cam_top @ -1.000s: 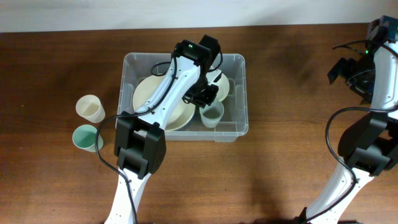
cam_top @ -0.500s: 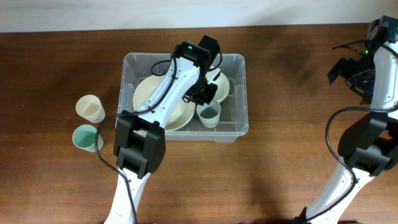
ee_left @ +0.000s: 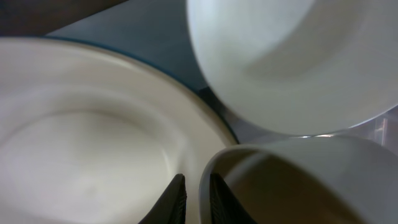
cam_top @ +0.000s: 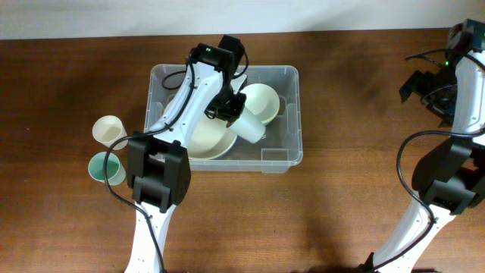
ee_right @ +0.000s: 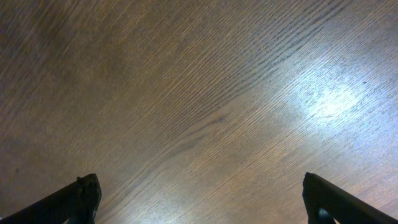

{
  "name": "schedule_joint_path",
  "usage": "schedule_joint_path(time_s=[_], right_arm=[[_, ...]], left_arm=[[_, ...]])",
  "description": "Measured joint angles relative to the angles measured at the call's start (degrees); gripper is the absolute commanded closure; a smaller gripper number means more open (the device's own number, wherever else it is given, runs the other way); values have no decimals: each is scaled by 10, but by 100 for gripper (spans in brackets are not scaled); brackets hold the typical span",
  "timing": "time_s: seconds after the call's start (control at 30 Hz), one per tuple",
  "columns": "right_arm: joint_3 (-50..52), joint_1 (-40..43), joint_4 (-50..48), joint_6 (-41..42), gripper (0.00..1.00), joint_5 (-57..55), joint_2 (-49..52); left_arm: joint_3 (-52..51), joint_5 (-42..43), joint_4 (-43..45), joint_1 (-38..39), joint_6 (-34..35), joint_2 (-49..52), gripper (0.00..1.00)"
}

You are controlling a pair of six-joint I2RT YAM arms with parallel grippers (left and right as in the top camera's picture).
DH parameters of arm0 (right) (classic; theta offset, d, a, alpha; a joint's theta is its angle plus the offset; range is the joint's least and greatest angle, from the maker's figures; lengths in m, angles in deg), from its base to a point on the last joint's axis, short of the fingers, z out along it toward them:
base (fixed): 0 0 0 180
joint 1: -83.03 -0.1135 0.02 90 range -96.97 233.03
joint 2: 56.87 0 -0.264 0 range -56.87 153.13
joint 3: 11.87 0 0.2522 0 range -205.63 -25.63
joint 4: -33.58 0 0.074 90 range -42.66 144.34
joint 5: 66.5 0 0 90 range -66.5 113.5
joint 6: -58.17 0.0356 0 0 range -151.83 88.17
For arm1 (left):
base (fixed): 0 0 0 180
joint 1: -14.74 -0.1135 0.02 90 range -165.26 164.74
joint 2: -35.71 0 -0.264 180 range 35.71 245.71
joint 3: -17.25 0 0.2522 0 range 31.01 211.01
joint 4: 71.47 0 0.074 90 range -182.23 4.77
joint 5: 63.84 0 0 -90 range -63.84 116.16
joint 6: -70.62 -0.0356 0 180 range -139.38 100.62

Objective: Pack container
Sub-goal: 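Lower the grey cup into the bin beside the bowls and release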

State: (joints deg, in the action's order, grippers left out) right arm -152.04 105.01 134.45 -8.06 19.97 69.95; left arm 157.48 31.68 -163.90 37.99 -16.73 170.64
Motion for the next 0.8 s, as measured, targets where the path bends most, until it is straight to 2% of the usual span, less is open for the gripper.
schedule_joint_path(time_s=[0.8], right_arm=[[0, 0, 0, 0, 1, 0, 0]], left_arm=[[27, 29, -10, 4, 0, 0, 86]])
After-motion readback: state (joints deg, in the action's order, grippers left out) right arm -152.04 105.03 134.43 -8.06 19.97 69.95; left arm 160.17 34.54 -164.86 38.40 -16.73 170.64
